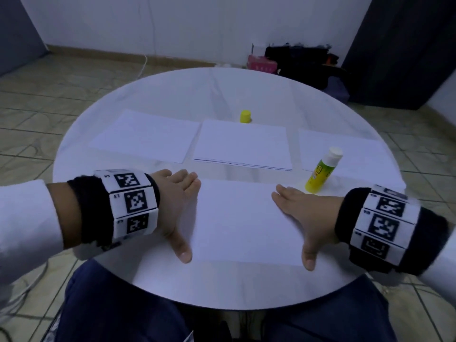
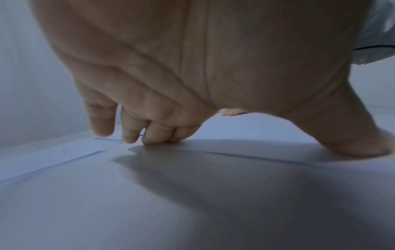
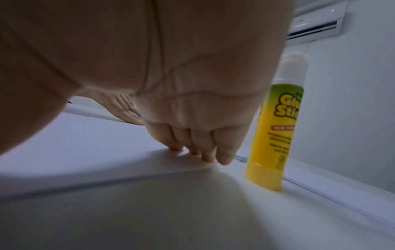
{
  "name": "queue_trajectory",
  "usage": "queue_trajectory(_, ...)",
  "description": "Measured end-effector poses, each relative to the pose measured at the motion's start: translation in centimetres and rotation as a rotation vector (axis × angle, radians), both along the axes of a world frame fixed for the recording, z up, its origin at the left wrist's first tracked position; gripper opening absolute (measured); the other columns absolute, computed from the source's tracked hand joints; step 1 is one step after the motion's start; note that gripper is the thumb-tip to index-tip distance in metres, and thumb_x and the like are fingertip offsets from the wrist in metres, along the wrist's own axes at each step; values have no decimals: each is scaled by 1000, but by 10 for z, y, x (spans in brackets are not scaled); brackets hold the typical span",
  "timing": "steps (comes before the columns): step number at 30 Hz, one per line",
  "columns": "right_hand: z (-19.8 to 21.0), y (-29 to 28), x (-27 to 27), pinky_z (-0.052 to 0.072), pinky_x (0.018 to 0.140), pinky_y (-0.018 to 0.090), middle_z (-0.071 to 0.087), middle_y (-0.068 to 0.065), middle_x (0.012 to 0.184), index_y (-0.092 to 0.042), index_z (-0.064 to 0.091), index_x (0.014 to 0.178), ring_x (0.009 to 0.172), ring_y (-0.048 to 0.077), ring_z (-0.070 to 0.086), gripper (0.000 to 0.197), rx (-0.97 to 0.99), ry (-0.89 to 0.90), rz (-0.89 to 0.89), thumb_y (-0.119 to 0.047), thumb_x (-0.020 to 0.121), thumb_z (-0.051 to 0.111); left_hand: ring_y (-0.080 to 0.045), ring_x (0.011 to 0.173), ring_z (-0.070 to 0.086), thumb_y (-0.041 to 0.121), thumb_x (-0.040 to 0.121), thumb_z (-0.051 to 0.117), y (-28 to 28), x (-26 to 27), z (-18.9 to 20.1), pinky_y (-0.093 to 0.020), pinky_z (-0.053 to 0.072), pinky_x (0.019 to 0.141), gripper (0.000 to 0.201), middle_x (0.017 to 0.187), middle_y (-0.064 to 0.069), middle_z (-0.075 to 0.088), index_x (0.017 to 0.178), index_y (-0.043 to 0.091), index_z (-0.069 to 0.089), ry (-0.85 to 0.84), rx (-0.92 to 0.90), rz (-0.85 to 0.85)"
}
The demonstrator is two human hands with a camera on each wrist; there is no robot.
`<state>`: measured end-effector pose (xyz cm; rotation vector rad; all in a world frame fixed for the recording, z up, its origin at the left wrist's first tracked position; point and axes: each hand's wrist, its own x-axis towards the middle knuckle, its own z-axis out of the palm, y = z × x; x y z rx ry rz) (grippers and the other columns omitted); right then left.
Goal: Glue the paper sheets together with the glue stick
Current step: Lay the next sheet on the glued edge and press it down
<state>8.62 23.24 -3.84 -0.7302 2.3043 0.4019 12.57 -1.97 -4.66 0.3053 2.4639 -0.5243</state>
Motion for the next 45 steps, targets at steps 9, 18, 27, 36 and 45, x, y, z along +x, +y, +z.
queue_trajectory(9,1,-7,5,5,119,34,-24,10,155,-7,-22,147,146,23,-13,144,26,63,8,-40,58,87,-26,148,-10,87,50,62,88,-22,-5,-44,2,120,151,159,-13,-16,149,3,-16,41,189,-66)
queue_trajectory(18,3,-4,7,4,119,34,-24,8,155,-8,-21,147,145,22,-14,142,3,66,12,-40,59,86,-23,148,-8,87,55,58,95,-21,-5,-41,1,121,145,159,-10,-17,149,6,-17,35,164,-109)
queue_trajectory(27,7,-7,7,8,119,33,-27,7,154,-9,-21,147,145,20,-15,138,43,22,33,-36,63,85,-17,146,-15,95,41,47,-12,8,-3,-35,-5,120,154,156,-4,-26,147,9,-24,-22,75,2)
queue_trajectory(36,6,-73,52,9,118,38,-17,4,158,-22,-5,152,146,19,-4,93,-50,-4,511,-33,88,62,-16,147,-15,87,52,59,-16,10,-7,-39,-3,120,147,157,-2,-24,148,11,-22,13,104,2)
queue_trajectory(45,-1,-117,29,15,116,49,-12,4,159,-30,-3,151,146,21,-3,94,-22,35,514,-47,85,62,-19,148,-11,85,51,62,-10,12,-4,-39,1,120,149,158,-5,-21,149,8,-19,45,94,20)
